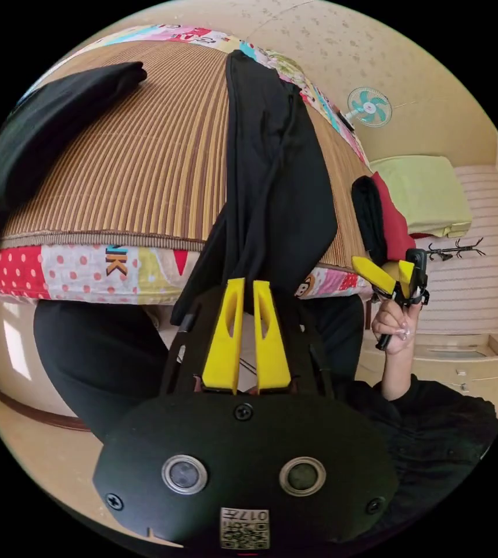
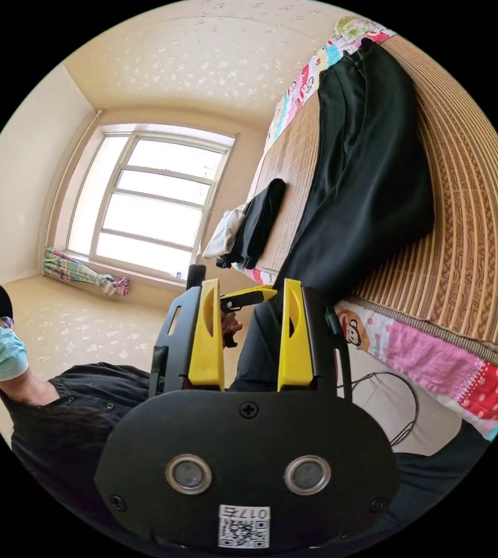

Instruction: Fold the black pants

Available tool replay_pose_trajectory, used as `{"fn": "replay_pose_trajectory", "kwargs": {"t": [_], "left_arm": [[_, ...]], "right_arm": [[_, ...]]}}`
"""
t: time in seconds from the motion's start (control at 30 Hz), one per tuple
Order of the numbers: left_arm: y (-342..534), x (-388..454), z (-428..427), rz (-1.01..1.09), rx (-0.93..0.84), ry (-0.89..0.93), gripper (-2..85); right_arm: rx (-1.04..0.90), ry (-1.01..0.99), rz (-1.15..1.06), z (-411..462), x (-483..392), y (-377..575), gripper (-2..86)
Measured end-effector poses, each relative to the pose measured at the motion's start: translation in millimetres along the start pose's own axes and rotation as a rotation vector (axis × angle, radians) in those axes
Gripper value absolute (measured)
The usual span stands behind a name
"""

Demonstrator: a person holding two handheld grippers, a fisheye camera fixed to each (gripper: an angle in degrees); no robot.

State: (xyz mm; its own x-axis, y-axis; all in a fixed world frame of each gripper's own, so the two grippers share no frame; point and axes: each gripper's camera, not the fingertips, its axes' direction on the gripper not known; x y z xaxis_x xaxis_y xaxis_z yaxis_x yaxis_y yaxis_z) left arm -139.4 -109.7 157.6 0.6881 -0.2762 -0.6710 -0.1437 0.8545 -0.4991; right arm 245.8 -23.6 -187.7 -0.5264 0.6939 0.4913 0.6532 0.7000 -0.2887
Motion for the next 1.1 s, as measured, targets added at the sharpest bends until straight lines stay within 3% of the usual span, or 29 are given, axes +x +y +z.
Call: {"fn": "replay_pose_trajectory", "kwargs": {"t": [0.07,0.17,0.27,0.37,0.5,0.57,0.63,0.7,0.83,0.93,1.03,1.1], "left_arm": [[10.9,11.1,-11.9,0.032,0.059,0.069,2.5],[38.0,90.2,-52.2,0.265,0.192,0.044,1.8],[51.6,175.9,-31.8,0.519,0.118,-0.008,2.4],[58.7,205.6,-2.6,0.609,0.046,-0.106,3.8],[52.6,133.1,-56.9,0.420,0.182,0.066,7.7],[42.1,82.3,-67.6,0.261,0.183,0.020,11.9],[30.5,31.6,-68.5,0.089,0.137,-0.025,16.4],[21.0,-12.8,-62.6,-0.004,0.092,-0.023,16.9],[3.2,-34.0,-39.1,-0.019,-0.022,-0.094,12.7],[-9.3,-40.5,-42.4,-0.063,-0.038,-0.156,5.0],[-15.4,-35.8,-80.1,-0.012,-0.047,0.041,1.6],[-11.7,-32.6,-136.3,0.069,0.004,0.503,0.3]], "right_arm": [[0.021,-0.012,0.037,-4.9,5.4,6.6,15.6],[0.067,-0.040,0.086,-14.2,0.9,16.7,17.9],[0.057,-0.076,0.070,-7.8,-13.5,21.0,18.1],[-0.086,0.074,0.103,5.8,-11.7,20.2,7.3],[0.084,0.185,-0.006,-88.2,-14.2,64.1,3.4],[0.167,0.270,0.093,-139.9,7.7,94.1,3.6],[0.242,0.614,0.391,-193.2,33.9,135.1,4.4],[0.304,0.779,0.437,-212.3,19.7,154.2,5.6],[0.369,0.861,0.121,-168.3,-61.6,138.2,10.1],[0.182,0.619,-0.135,-87.8,-83.2,89.7,12.9],[-0.030,0.532,-0.216,-14.4,-65.5,42.0,14.2],[-0.017,0.473,-0.222,-4.7,-61.6,26.6,14.5]]}}
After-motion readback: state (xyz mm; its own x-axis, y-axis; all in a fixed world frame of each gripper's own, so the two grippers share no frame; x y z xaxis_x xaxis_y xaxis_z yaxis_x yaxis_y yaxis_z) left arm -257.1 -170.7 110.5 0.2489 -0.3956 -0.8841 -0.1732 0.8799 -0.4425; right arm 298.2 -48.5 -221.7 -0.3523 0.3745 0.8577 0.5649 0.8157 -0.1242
